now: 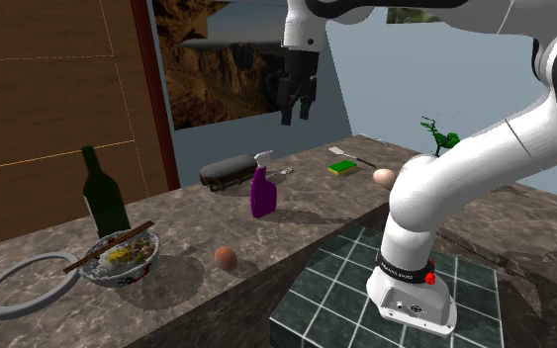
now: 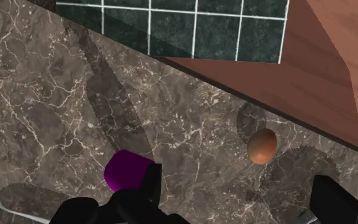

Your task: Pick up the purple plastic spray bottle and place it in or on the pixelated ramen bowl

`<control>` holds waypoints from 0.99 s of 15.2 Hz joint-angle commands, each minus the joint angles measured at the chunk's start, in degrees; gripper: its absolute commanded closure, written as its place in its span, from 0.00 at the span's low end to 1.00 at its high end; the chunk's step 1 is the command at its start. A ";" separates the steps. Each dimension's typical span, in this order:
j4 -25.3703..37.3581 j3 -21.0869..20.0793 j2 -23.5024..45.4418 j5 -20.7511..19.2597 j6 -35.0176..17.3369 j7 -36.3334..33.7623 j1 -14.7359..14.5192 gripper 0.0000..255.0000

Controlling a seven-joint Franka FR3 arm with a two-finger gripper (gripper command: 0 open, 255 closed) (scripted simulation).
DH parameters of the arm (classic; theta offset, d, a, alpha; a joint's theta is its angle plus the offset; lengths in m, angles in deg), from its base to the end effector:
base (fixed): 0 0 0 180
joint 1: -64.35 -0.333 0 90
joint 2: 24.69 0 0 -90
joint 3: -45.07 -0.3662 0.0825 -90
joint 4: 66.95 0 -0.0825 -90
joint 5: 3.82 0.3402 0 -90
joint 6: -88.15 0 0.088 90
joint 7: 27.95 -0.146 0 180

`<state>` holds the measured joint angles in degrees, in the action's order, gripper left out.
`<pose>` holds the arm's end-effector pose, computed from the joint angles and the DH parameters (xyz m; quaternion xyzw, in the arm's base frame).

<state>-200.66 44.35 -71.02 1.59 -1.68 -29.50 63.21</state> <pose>0.2217 0.0226 0.6019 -0.9989 -0.0020 -0.0201 0.0432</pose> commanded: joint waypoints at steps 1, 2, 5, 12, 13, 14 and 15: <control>0.00 0.00 0.00 0.00 0.00 0.00 0.00 0.00; -2.41 1.62 -1.24 -0.55 -1.96 3.36 -0.45 0.00; -8.77 6.97 -3.88 -2.41 -7.92 13.44 -1.80 0.00; -17.85 21.88 -2.57 -6.42 -22.57 38.10 -5.52 0.00; -18.40 24.31 -1.48 -6.77 -24.70 41.79 -6.42 0.00; -18.76 26.82 -0.17 -6.99 -26.81 45.55 -7.47 0.00; -18.92 29.40 1.32 -7.05 -28.88 49.38 -8.70 0.00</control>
<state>-219.79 71.19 -71.66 -5.47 -28.14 15.65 55.98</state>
